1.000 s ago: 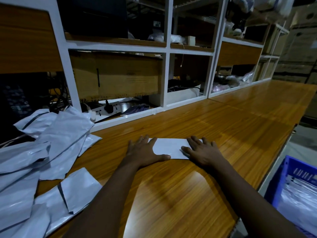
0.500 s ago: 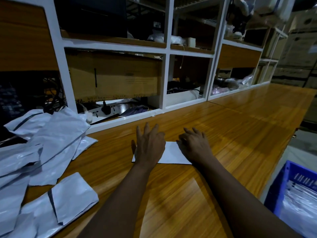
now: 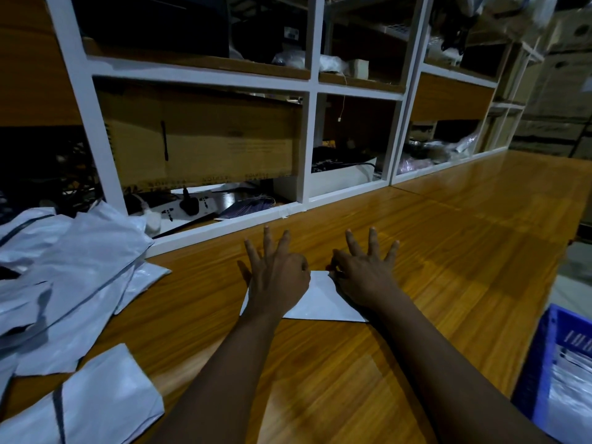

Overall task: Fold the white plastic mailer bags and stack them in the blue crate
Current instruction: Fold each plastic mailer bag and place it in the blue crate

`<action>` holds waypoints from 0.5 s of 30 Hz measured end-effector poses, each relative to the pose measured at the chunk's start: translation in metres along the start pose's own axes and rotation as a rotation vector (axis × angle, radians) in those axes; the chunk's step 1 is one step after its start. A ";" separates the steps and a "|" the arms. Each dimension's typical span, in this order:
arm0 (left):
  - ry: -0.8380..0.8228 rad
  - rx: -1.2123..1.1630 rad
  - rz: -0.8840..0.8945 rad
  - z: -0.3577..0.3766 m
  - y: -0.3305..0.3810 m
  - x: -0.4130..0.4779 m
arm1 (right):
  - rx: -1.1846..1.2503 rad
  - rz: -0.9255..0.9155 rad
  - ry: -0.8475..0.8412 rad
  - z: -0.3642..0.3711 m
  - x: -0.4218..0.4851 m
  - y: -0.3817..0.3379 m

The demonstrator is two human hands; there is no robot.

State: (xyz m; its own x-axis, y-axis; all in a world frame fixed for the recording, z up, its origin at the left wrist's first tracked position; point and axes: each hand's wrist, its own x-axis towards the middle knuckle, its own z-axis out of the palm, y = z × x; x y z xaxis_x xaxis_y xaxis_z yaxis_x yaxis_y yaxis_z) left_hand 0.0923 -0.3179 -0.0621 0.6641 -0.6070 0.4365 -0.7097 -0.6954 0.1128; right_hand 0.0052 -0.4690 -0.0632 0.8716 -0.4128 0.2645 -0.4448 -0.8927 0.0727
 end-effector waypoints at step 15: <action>-0.029 0.069 0.019 0.002 0.004 -0.002 | 0.076 -0.024 -0.007 -0.002 -0.009 -0.006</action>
State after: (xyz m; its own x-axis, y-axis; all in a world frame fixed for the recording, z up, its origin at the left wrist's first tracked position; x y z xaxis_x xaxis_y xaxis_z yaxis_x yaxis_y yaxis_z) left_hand 0.0881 -0.3204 -0.0646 0.6579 -0.6307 0.4116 -0.7050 -0.7079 0.0421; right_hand 0.0001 -0.4596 -0.0645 0.8833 -0.3922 0.2568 -0.4071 -0.9134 0.0054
